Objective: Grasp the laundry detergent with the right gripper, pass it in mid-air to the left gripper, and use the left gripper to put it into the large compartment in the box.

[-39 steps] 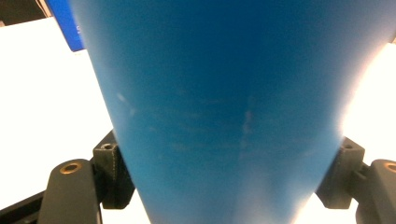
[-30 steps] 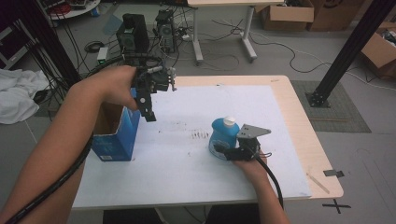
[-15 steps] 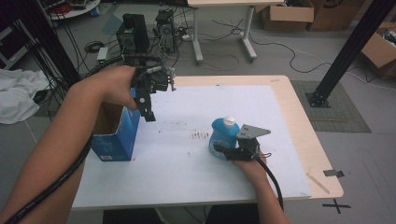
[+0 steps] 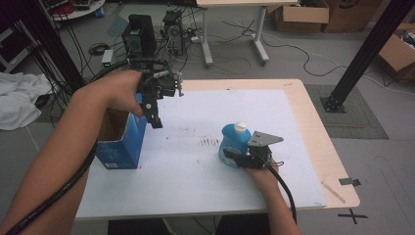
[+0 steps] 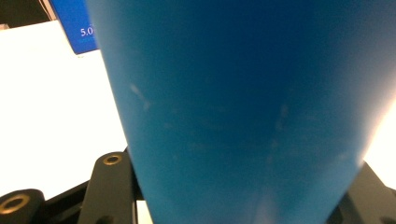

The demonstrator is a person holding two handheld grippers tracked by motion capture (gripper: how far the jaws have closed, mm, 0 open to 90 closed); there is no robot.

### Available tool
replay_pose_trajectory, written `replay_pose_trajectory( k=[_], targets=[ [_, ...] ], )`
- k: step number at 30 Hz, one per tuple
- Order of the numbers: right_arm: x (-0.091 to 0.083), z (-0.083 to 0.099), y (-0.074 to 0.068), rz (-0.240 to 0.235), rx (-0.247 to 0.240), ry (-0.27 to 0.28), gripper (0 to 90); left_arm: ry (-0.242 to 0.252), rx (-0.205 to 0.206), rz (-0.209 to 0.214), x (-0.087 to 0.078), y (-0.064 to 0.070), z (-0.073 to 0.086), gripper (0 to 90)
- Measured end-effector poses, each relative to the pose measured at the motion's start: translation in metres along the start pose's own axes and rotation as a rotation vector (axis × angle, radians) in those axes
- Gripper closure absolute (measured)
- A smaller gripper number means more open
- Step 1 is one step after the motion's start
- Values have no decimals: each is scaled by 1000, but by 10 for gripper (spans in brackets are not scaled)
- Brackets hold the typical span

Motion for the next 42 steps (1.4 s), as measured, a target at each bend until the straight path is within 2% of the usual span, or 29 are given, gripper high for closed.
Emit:
replay_pose_trajectory(
  k=[10,13,17,21,26,30,35,42],
  targets=[
    [-1,-1,-1,6,-25,-6,459,3,10,1,0,2,-3,1],
    [-3,-3,-1,-12,-18,1,462,1,12,1,-1,3,-3,0],
    [-8,-12,-8,-52,-42,-1,465,6,11,2,-1,4,-3,1],
    [-14,-24,-18,-118,-50,7,468,8,24,3,-1,6,-2,0],
    [-15,-35,-34,-191,-89,-29,469,5,43,3,-1,12,-4,0],
    [-12,-41,-46,-258,-110,-50,468,6,63,2,-1,19,-7,0],
    [-8,-47,-55,-309,-135,-64,469,10,97,4,2,32,-10,1],
    [5,-50,-75,-387,-167,-86,471,10,123,24,11,48,-12,0]
  ],
)
Point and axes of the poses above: each handheld gripper's, and its own axes: x roughly forward along the jaws, z roughly out of its underside, y roughly to its right, the point moved 10 cm from there along x, roughly forward along the jaws, and after that the axes turned 1 degree about -x, right-handed, at the moved point
